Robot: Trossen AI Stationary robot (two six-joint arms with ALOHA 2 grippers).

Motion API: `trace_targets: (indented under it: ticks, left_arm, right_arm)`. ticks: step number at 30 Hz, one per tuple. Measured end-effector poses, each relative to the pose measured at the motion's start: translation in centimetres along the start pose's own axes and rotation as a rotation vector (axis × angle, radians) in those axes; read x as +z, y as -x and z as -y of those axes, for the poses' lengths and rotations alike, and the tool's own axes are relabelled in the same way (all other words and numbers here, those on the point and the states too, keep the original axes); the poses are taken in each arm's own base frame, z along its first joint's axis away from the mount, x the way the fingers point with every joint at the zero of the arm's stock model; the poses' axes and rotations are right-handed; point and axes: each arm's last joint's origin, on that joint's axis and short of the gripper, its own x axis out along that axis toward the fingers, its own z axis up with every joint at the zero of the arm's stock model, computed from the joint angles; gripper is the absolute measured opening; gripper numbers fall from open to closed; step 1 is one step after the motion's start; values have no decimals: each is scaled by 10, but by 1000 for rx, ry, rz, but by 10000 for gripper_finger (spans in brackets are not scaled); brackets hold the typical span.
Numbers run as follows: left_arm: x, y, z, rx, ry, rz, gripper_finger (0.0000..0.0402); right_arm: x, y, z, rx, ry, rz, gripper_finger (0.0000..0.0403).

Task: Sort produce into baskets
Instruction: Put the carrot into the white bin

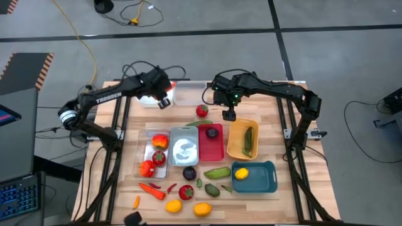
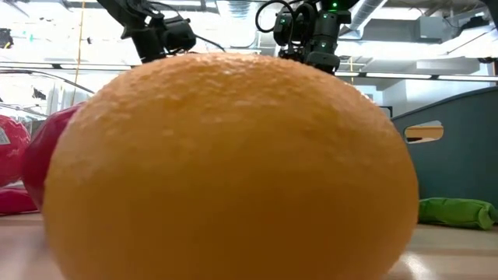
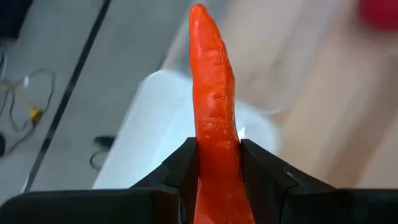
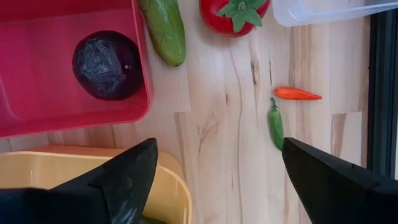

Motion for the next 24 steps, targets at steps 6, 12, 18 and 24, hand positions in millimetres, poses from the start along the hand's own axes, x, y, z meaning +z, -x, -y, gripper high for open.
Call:
trace_targets:
  ticks: [6,12,18,24]
  left_arm:
    - [-12,-10,-30,54,70,-57,95]
    - [-18,-15,-43,75,75,-84,95]
    - [-19,-15,-46,135,91,-110,114]
    - [-19,-14,-46,139,107,-109,172]
  right_arm:
    - [0,0,0,0,0,0,370]
    - [0,0,1,-1,-1,1,369]
    - [0,0,10,-18,-23,31,370]
    - [-5,0,32,-42,-85,46,369]
